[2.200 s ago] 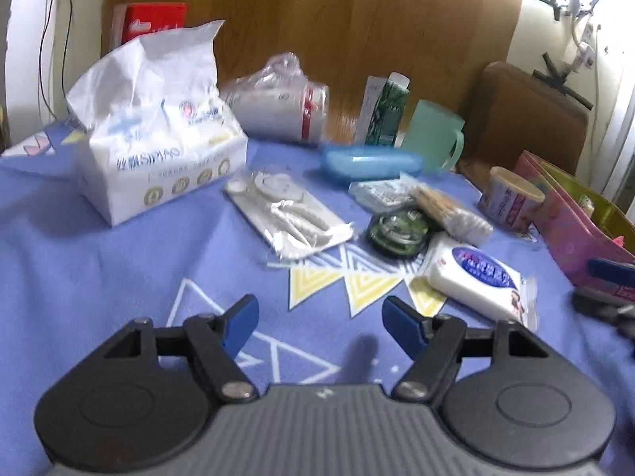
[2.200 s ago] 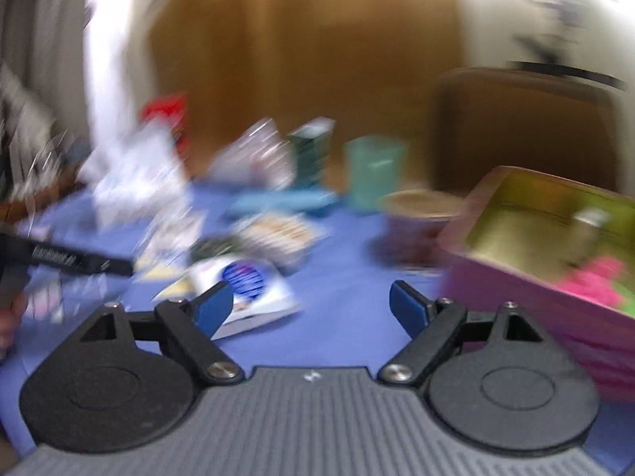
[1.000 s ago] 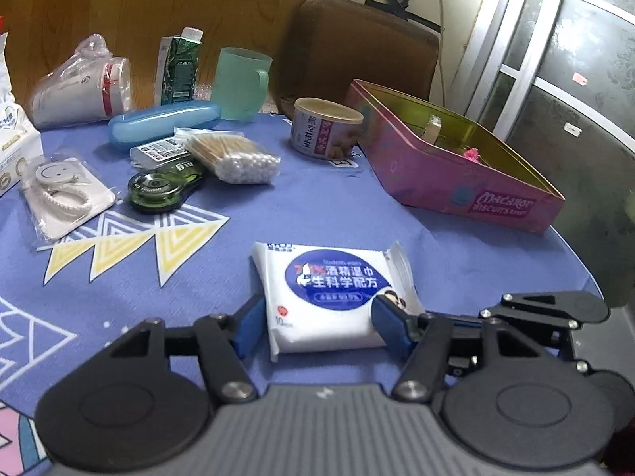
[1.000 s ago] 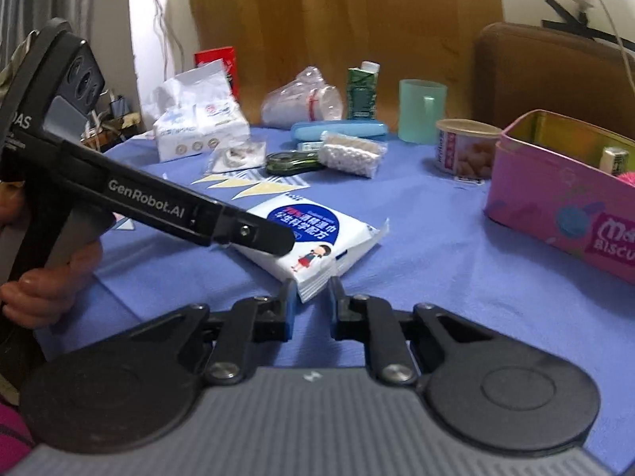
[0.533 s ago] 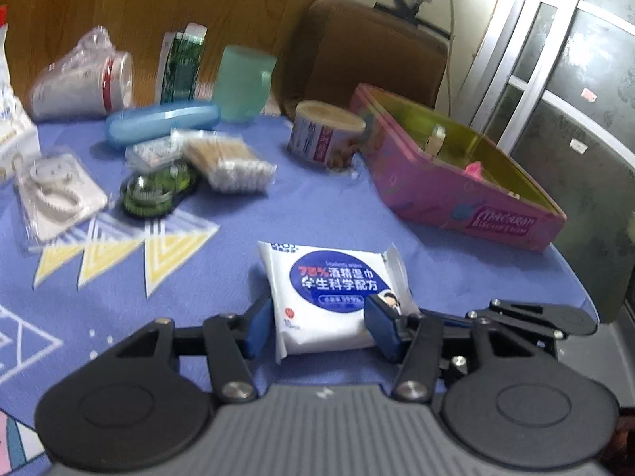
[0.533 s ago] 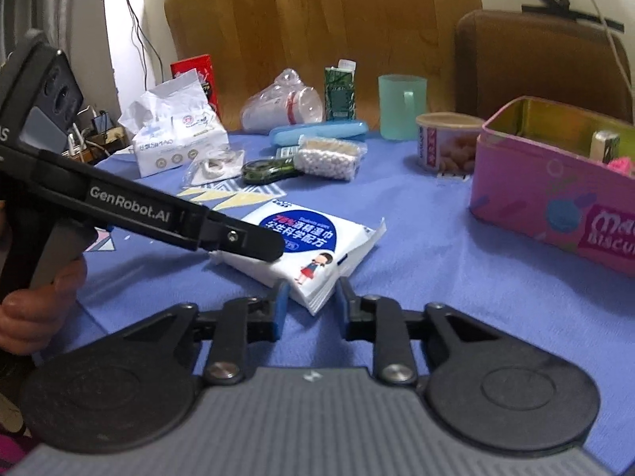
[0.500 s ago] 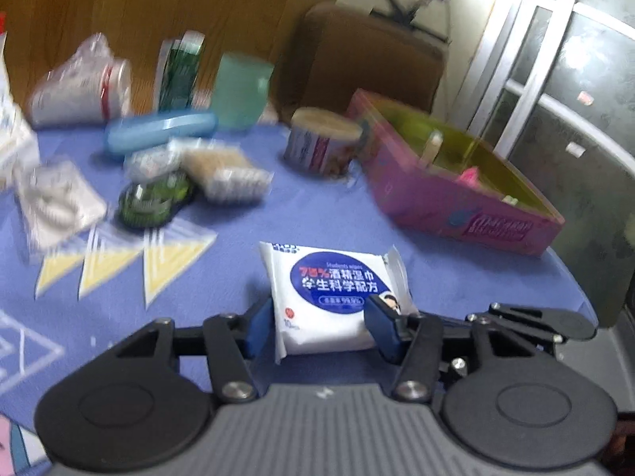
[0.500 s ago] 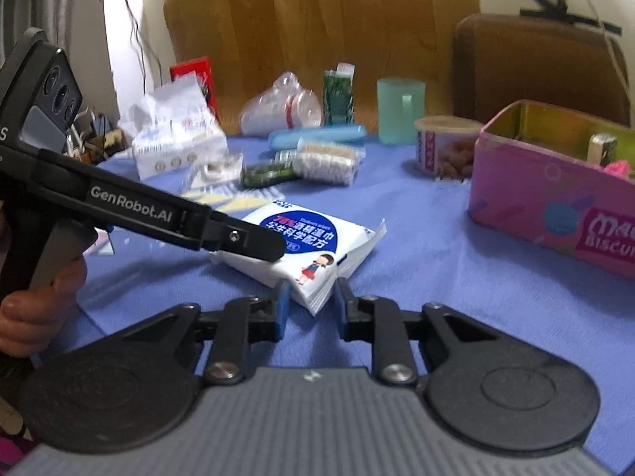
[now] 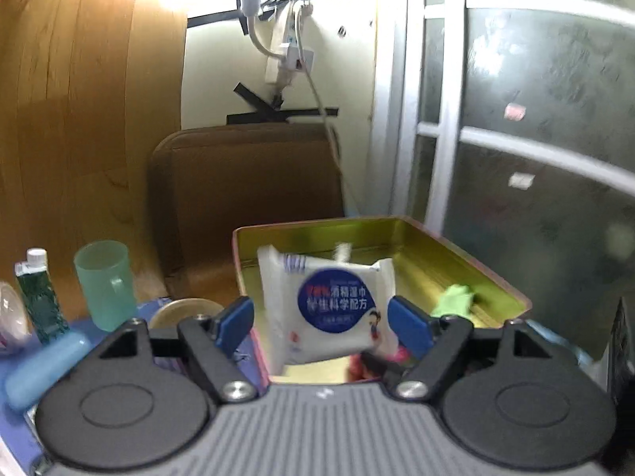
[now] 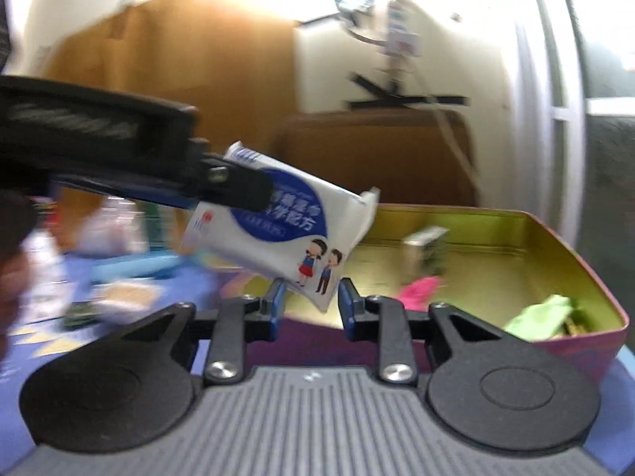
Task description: Organize soft objects
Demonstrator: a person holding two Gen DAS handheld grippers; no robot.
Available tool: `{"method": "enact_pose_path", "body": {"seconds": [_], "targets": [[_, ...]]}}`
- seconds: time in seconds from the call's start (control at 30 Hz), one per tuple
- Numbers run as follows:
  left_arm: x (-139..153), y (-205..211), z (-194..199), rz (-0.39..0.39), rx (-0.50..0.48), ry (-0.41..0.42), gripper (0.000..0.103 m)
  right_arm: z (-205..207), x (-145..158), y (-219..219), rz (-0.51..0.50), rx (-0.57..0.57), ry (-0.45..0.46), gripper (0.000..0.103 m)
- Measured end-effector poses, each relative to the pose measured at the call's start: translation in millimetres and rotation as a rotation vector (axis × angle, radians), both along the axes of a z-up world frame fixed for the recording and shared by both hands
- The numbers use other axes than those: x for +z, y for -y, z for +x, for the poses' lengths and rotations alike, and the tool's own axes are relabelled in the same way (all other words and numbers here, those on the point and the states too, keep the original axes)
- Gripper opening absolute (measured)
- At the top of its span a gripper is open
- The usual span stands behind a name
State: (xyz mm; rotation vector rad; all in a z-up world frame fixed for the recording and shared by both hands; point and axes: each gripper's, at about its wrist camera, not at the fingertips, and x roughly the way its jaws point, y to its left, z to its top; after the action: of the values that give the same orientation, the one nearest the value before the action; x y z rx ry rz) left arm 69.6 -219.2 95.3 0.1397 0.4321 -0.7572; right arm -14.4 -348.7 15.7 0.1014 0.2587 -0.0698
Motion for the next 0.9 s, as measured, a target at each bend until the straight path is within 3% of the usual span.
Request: {"method": "enact_pose_path", "body": {"seconds": [0.1, 0.17, 0.23, 0.47, 0.67, 0.9], "targets": [[-8.0, -21.1, -8.8, -0.010, 0.008, -0.004, 0.078, 9.3, -6.6, 18.8, 0.049, -0.072, -0.037, 0.037], [-15.2, -46.7, -17.1, 0.003, 0.043, 0.008, 0.078, -1.1, -10.4, 26.0, 0.110, -0.068, -0.011, 0.037], [-22.7, -76.3, -22.2, -0.002, 0.076, -0.010, 0.078, -11.5, -11.8, 20.3, 0.107, -0.081, 0.015, 0.038], [-52.7, -156.8, -24.4, 0.073, 0.333, -0.103, 0.078, -27.7, -10.3, -9.6, 0.125, -0.020, 0.061, 0.038], [-63.4, -162.8, -33.7, 0.129, 0.403, -0.143, 0.078, -37.2, -18.9, -27.3, 0.193, 0.035, -0.036, 0.039], [-81.2, -163.6, -41.7, 0.126, 0.415, -0.196, 0.078, -44.7, -25.9, -47.5, 0.236, 0.093, -0.150, 0.042]]}}
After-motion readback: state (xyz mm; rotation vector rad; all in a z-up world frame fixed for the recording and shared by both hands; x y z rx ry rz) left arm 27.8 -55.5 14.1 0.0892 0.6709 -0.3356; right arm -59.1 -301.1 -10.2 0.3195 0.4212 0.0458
